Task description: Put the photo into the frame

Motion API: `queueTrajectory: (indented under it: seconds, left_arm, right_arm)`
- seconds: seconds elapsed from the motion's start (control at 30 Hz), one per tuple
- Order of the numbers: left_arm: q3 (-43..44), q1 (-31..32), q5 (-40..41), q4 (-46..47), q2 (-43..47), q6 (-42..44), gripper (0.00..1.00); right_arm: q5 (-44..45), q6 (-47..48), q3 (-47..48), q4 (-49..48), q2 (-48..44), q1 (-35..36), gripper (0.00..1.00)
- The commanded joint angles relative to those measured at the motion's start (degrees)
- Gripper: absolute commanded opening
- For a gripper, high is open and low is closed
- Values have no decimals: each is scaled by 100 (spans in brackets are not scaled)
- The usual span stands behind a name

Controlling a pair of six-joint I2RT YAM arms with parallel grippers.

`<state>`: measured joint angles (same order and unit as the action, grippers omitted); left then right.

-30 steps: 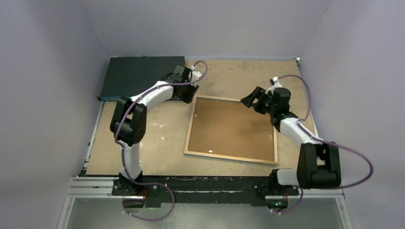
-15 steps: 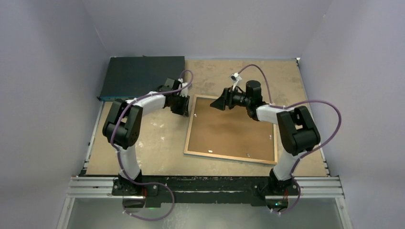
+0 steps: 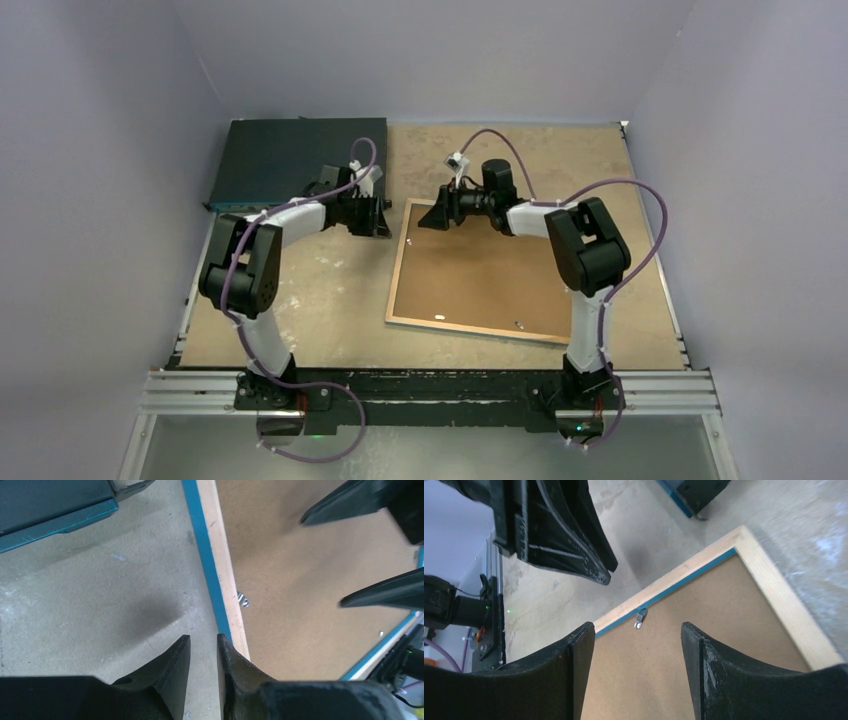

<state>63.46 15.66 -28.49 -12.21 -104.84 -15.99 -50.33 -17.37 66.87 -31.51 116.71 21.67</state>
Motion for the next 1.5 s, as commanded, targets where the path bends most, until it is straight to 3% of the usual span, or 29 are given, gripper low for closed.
queueTrajectory:
  seconds: [0.0, 0.37, 0.9, 1.47]
  left_arm:
    - [-127, -29, -756, 354, 215, -180, 26]
    - [-130, 58, -636, 323, -133, -136, 26]
    - [-115, 118, -886, 437, -424, -170, 17]
    - [-17, 256, -1029, 351, -394, 56, 19]
  right_arm:
    - [-39, 495, 207, 394, -19, 219, 66]
    - [166, 754, 123, 523, 109, 496, 65]
    - [225, 597, 154, 391, 384, 718, 62]
    - [114, 438, 62, 234, 501, 759, 60]
